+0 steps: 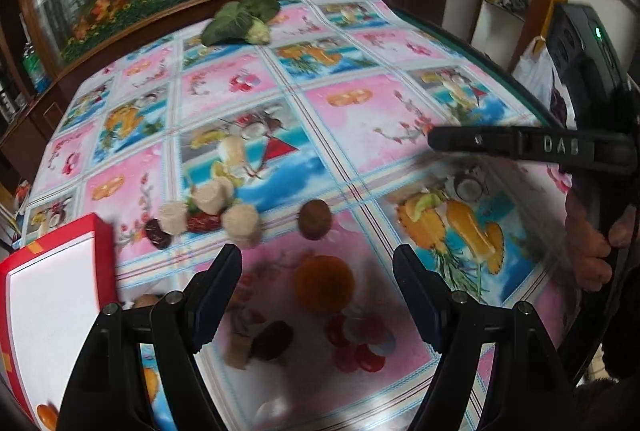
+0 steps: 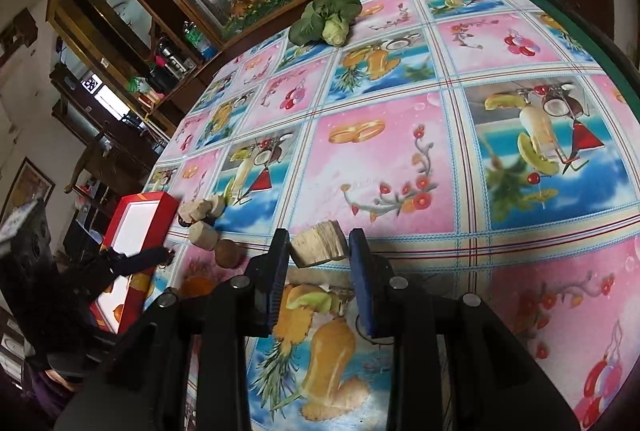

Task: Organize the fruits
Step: 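Grasp a pale cube with the right tool while the left tool grasps an orange, then carry the cube into the tray and open the right tool while the left tool drops its orange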

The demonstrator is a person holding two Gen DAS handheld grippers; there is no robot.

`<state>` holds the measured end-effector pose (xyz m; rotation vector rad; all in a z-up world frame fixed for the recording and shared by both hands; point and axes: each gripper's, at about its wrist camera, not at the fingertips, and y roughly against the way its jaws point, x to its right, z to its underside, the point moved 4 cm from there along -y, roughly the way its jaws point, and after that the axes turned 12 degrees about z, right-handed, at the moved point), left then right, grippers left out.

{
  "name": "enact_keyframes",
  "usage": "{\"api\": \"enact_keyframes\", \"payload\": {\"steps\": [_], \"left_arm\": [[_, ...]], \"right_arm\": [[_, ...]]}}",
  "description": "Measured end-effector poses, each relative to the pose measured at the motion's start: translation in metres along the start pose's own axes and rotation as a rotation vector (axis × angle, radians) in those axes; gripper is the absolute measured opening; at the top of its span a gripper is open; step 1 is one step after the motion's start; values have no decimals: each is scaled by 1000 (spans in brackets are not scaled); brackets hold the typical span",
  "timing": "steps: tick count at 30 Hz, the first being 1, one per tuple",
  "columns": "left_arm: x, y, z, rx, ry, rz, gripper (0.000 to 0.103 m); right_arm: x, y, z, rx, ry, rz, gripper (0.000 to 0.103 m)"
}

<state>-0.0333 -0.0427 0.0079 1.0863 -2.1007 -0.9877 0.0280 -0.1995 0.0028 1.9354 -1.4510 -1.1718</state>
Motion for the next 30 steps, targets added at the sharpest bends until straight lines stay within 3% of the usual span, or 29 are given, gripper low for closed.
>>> {"api": "enact_keyframes", "payload": {"steps": [4, 6, 8, 10, 16, 20, 25, 30], "left_arm": [[-2, -12, 5, -31, 5, 9, 76], [-5, -15, 6, -36, 19, 23, 64], [-8, -19, 8, -42, 39, 51, 42], [-8, -23, 12, -50, 46, 66, 36], [-9, -15, 15, -14, 52, 64, 35], [-15, 21, 13, 73, 64, 34, 35], [-48, 96, 30, 208, 112, -106, 35], [-102, 156, 74, 271, 234, -270, 35]], "right_arm": [[0, -1, 0, -1, 4, 3, 32], [-1, -3, 1, -4, 13, 4, 32], [-2, -6, 2, -8, 24, 16, 32], [-2, -8, 2, -14, 29, 24, 32], [-3, -11, 1, 9, 44, 45, 32], [-10, -3, -2, 74, 68, 44, 32], [-39, 3, 4, 104, 79, -9, 33], [-136, -7, 24, 73, 202, -147, 33]]}}
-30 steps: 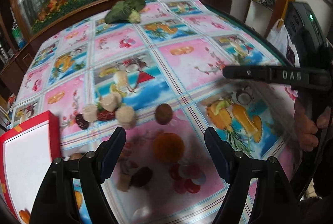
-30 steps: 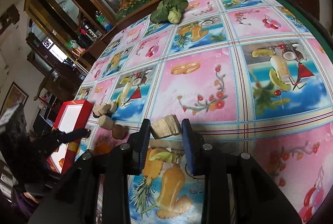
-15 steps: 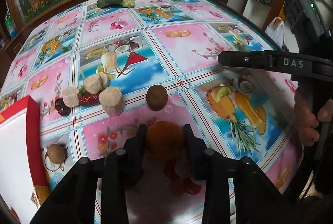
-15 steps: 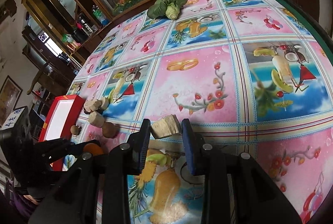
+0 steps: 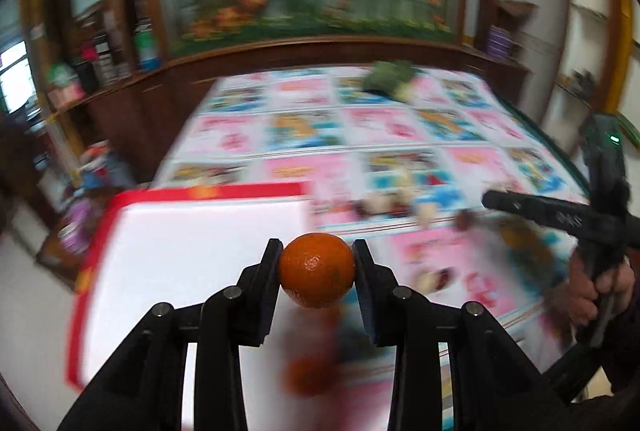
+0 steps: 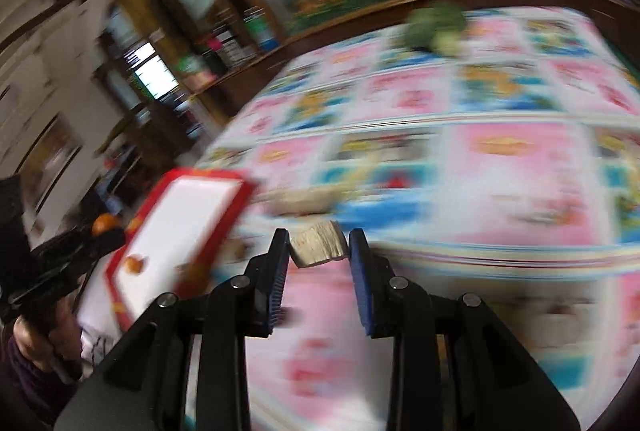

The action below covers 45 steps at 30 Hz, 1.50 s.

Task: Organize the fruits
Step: 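Carry the cube into the tray and open the right tool while the left tool drops its orange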

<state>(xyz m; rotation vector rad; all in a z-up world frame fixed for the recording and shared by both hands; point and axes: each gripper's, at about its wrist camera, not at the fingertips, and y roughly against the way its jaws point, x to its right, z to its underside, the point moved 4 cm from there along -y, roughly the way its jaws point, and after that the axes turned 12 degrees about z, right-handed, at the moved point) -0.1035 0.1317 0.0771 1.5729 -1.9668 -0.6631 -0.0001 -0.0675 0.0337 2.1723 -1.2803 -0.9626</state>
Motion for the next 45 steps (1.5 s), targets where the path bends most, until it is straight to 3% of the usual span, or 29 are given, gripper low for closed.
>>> {"api": "enact_keyframes", "payload": {"steps": [3, 6, 9, 14, 22, 29, 31, 34, 39, 45], "left_arm": [[-34, 12, 14, -1, 52, -68, 35], [-58, 11, 29, -28, 88, -112, 35], [-74, 5, 42, -53, 118, -134, 35], [-86, -4, 56, -89, 145, -139, 35], [-87, -21, 66, -132, 138, -157, 35], [-90, -21, 70, -152, 137, -222, 37], [-88, -20, 68, -146, 129, -237, 46], [-83, -13, 63, -128, 93, -309, 71], [-75, 0, 53, -93, 51, -373, 72], [-61, 4, 43, -83, 15, -389, 74]], "right_arm": [[-72, -17, -2, -28, 105, -104, 33], [-126, -36, -4, -62, 180, -154, 33], [-169, -58, 0, -94, 260, -154, 33], [-199, -95, 18, -190, 325, -121, 33], [-195, -127, 28, -280, 354, -37, 33], [-195, -121, 33, -287, 347, -47, 34], [-192, -119, 31, -281, 329, -53, 40], [-184, -108, 24, -253, 288, -90, 45], [-162, -83, 10, -171, 243, -94, 48], [-122, -60, -2, -127, 155, -68, 48]]}}
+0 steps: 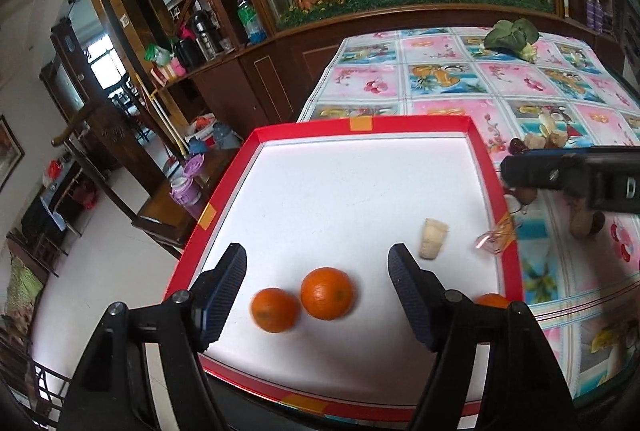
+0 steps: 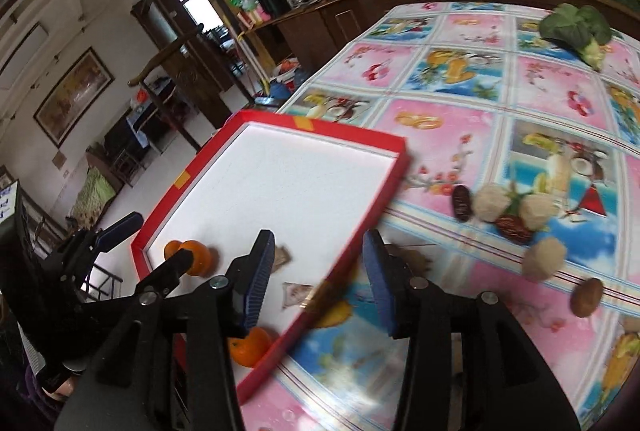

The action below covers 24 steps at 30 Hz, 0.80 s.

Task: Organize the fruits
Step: 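Carry the cube into the tray and open the right tool while the left tool drops its orange, then grasp a brown kiwi with the right tool while the left tool grasps a pale cube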

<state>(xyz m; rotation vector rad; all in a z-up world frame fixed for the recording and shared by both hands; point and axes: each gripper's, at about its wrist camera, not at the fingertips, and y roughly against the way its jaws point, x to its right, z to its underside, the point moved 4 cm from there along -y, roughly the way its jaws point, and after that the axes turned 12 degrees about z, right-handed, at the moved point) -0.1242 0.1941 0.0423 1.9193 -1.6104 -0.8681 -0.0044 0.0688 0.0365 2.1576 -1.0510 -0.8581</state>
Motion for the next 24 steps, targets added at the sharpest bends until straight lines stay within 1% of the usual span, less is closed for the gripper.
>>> {"api": "enact_keyframes", "payload": {"steps": [4, 8, 14, 18, 19, 22, 24], "left_arm": [[12, 5, -4, 8, -19, -1, 75], [24, 7, -8, 7, -44, 1, 75], [39, 9, -12, 1, -75, 1, 75], [50, 8, -14, -13, -89, 17, 75], [53, 8, -14, -16, -90, 31, 75], [68, 8, -15, -28, -96, 118, 75], [83, 6, -15, -44, -114, 189, 75]], "right_arm": [[19, 14, 0, 25, -38, 14, 48], [39, 23, 3, 32, -83, 14, 48], [67, 36, 8, 53, -117, 34, 48], [95, 46, 13, 68, -146, 63, 48], [103, 48, 15, 69, -156, 71, 48], [136, 53, 20, 68, -209, 106, 48], [154, 55, 22, 63, -249, 120, 48]]}}
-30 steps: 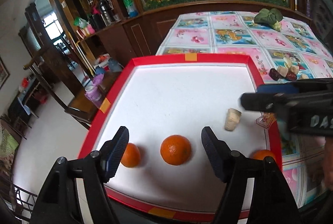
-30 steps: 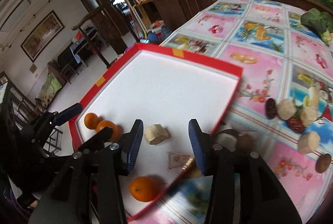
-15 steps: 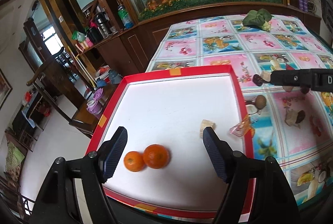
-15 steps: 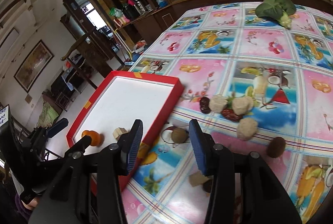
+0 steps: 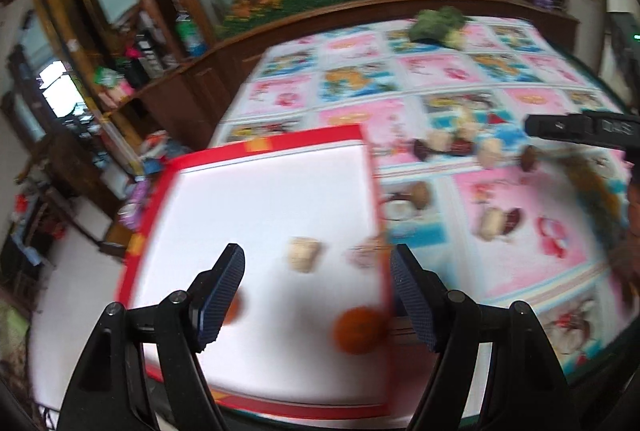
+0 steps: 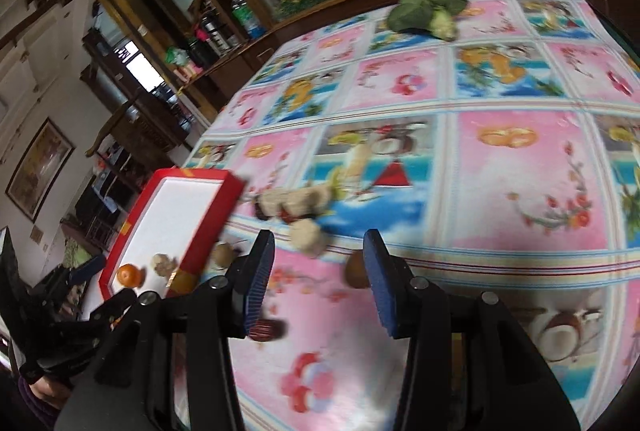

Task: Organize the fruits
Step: 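Grasp a brown kiwi with the right tool while the left tool grasps a pale cube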

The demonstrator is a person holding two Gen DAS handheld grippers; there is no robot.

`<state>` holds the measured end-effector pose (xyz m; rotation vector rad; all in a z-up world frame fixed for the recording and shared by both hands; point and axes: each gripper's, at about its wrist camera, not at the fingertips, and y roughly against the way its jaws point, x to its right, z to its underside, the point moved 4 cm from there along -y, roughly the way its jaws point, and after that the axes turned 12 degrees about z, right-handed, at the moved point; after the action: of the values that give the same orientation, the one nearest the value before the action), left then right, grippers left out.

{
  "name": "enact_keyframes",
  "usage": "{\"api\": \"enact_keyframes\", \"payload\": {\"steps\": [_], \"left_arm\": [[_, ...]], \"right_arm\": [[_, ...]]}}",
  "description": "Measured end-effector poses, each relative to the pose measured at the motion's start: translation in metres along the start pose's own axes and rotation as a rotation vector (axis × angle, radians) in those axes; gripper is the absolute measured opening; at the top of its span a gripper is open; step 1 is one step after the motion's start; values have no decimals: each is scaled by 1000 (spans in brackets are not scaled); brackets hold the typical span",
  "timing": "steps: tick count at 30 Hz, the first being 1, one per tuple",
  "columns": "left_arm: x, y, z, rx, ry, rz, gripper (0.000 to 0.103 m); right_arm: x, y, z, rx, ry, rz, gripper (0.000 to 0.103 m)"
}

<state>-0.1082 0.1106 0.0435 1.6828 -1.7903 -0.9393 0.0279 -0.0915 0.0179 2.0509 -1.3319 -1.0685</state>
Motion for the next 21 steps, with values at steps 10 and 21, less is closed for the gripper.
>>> {"api": "enact_keyframes", "payload": {"steps": [10, 21], "left_arm": [[73, -24, -6, -56, -78, 234, 75], [72, -47, 0, -107, -91, 246, 75]], "right_arm": [[10, -10, 3, -42, 57, 46, 48], [-6, -31, 16, -66, 185, 143, 48]]}}
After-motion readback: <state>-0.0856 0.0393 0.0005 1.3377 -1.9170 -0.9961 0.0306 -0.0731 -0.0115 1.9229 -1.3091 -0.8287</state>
